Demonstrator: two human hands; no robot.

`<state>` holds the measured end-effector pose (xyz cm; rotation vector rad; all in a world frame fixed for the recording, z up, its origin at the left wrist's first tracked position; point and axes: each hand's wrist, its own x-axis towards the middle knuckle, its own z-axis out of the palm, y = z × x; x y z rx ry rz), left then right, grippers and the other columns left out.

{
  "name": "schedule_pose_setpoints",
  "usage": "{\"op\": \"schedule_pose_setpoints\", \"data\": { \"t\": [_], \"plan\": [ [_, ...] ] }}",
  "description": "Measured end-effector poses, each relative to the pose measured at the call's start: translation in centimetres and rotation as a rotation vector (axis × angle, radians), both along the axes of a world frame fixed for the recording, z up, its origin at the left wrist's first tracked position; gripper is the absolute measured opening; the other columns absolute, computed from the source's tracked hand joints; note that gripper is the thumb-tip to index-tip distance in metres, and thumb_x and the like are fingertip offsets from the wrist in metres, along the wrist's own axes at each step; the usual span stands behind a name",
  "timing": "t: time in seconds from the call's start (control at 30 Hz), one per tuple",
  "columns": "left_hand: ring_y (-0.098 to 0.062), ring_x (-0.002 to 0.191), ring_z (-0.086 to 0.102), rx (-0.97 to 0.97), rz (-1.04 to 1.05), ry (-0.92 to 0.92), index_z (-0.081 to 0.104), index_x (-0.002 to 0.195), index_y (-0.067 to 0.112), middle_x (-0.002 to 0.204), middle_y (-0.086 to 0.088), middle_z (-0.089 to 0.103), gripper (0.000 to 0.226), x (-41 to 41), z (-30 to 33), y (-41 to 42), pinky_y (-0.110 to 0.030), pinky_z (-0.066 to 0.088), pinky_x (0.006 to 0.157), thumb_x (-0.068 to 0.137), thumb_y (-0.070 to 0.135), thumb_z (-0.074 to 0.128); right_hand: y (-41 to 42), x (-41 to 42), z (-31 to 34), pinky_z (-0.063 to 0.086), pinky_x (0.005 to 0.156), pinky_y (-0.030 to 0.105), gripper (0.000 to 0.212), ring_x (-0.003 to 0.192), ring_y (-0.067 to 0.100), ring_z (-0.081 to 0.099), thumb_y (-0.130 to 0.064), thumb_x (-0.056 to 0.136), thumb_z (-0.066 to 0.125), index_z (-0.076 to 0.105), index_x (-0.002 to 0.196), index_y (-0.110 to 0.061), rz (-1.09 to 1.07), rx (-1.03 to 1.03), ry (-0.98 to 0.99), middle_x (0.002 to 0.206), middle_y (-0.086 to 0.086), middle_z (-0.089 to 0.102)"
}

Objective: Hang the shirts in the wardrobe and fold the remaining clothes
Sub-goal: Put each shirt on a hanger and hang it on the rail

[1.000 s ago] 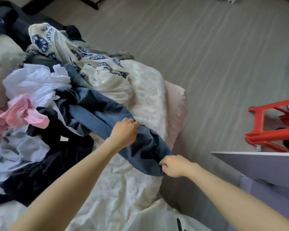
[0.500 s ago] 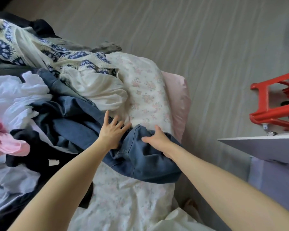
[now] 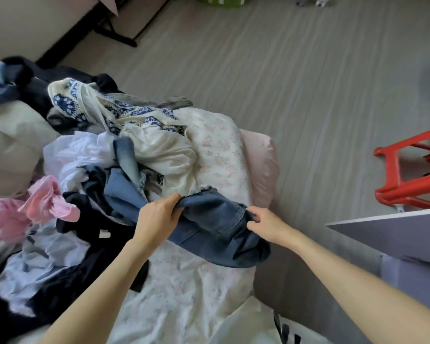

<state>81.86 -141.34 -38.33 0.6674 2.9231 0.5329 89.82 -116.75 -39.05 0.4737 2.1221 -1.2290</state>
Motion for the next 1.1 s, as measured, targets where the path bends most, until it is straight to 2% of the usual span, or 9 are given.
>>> {"op": "schedule_pose_setpoints", "data": {
  "t": [0.1,0.23,0.33,0.43,0.53,0.63,0.87,0.97,1.1],
  "plan": [
    [-0.032,0.048,0.055,0.122,-0.094,0.049,0.056,0.071,0.002,0.053,-0.010,0.057,0.019,3.2,4.2,2.2,-0.030,0.035,0.043,0.083,0.016,0.060,1.0,1.5,3.3,0.038,0.089,0.015,0.071,0.117,0.013,0.049,-0.015,0.087,0.056,0.021,0.146,-0.034,0.102,-0.060,0.054,0.129,-0.009,0.046],
    [-0.025,0.043,0.047,0.299,-0.204,0.024,0.052,0.063,0.003,0.048,-0.007,0.051,0.017,7.6,10.0,7.1,-0.024,0.034,0.044,0.074,0.014,0.058,1.6,3.5,8.5,0.026,0.103,0.014,0.077,0.130,-0.002,0.027,-0.017,0.084,0.065,0.022,0.146,-0.030,0.312,-0.114,0.278,0.145,-0.016,0.023],
    [-0.023,0.047,0.050,0.390,-0.238,0.052,0.059,0.065,0.003,0.052,-0.007,0.056,0.012,10.1,14.2,11.2,-0.030,0.035,0.046,0.072,0.014,0.058,4.2,6.3,12.7,0.044,0.089,0.026,0.032,0.102,0.008,0.055,-0.006,0.085,0.061,0.056,0.117,-0.008,0.234,-0.134,0.383,0.116,0.005,0.060],
    [-0.018,0.056,0.055,0.489,-0.260,0.085,0.069,0.078,0.005,0.062,-0.005,0.064,0.018,11.5,18.0,14.7,-0.025,0.035,0.053,0.071,0.017,0.058,8.3,9.1,16.6,0.038,0.065,0.032,0.002,0.068,0.011,0.049,0.002,0.082,0.056,0.057,0.083,0.004,0.092,-0.112,0.450,0.071,0.006,0.053],
    [-0.010,0.052,0.042,0.567,-0.264,0.214,0.068,0.075,0.009,0.056,0.006,0.051,0.012,12.4,21.8,18.0,-0.020,0.029,0.052,0.069,0.015,0.060,11.2,10.9,21.5,0.038,0.062,0.019,0.014,0.063,0.002,0.050,0.002,0.077,0.054,0.059,0.071,-0.011,-0.049,-0.155,0.640,0.066,-0.012,0.055],
    [-0.013,0.050,0.039,0.597,-0.195,0.282,0.064,0.070,0.012,0.053,0.006,0.047,0.010,11.3,23.3,19.7,-0.027,0.032,0.050,0.071,0.021,0.065,12.4,10.7,24.4,0.034,0.057,0.026,0.018,0.064,0.013,0.045,-0.011,0.067,0.050,0.056,0.078,0.002,-0.085,-0.152,0.741,0.068,0.003,0.048],
    [-0.019,0.063,0.042,-0.041,-0.274,-0.174,0.035,0.054,0.023,0.052,0.008,0.039,0.045,12.4,15.6,19.8,-0.025,0.023,0.053,0.085,0.039,0.063,18.6,15.4,19.8,0.036,0.062,0.025,0.028,0.067,0.015,0.043,0.007,0.081,0.044,0.043,0.081,-0.022,-0.170,0.094,0.539,0.073,0.003,0.050],
    [-0.019,0.060,0.040,0.170,-0.242,-0.059,0.033,0.055,0.024,0.052,0.008,0.038,0.044,13.3,17.1,22.0,-0.027,0.022,0.054,0.087,0.033,0.062,21.0,16.2,21.0,0.043,0.069,0.020,0.032,0.079,0.018,0.055,0.011,0.080,0.045,0.056,0.097,-0.013,-0.194,0.140,0.627,0.085,0.011,0.063],
    [-0.006,0.048,0.036,0.610,-0.297,0.018,0.045,0.059,0.022,0.046,0.009,0.037,0.034,14.9,22.8,25.9,-0.019,0.026,0.048,0.086,0.021,0.065,23.7,16.8,29.0,0.040,0.060,0.005,0.031,0.065,-0.006,0.057,0.001,0.060,0.044,0.065,0.078,-0.012,-0.383,-0.005,1.023,0.064,-0.014,0.064]
  ]
}}
